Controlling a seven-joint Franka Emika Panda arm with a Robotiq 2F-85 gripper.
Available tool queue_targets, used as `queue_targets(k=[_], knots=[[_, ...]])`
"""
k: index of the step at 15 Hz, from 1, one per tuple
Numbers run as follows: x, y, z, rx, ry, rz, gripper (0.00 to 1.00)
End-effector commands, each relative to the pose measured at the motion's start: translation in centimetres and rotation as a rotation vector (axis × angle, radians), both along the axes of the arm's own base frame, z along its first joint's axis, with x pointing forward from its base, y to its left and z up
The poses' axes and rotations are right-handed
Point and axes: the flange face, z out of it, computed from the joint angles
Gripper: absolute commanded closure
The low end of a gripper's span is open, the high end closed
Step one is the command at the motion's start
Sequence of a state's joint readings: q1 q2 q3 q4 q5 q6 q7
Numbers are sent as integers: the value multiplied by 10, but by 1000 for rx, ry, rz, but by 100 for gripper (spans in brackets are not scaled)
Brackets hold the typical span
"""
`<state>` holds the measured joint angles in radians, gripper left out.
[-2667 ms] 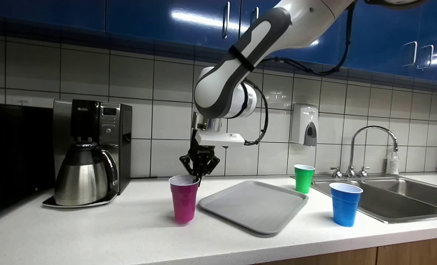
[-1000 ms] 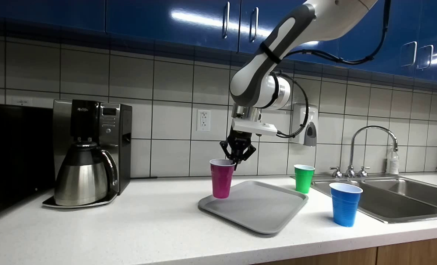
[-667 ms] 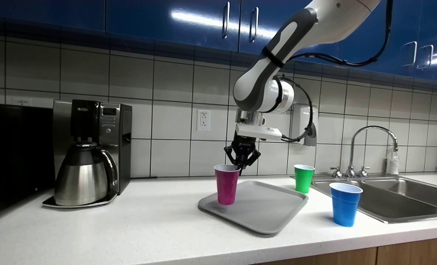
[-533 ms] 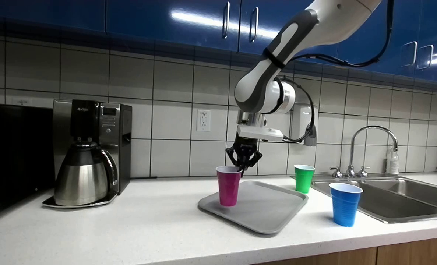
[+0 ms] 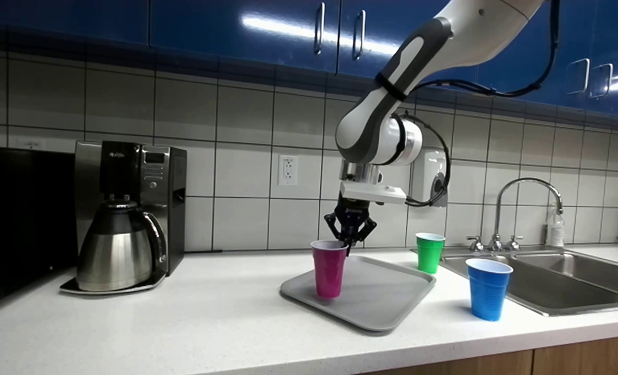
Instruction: Shift the cups to the tray
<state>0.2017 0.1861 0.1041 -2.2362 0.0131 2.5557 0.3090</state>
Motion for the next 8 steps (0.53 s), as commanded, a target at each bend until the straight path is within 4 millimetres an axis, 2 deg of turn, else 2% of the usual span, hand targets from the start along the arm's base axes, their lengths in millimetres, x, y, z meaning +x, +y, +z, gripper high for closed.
queue_targets(k=[1,6,7,8], knots=[[-8,-6,1,9,11,-5,99],[-11,-6,-4,11,16,-9,99],[-13,-5,-3,25,12,-8,70],[-13,-4,-2,37,9,-11,68]])
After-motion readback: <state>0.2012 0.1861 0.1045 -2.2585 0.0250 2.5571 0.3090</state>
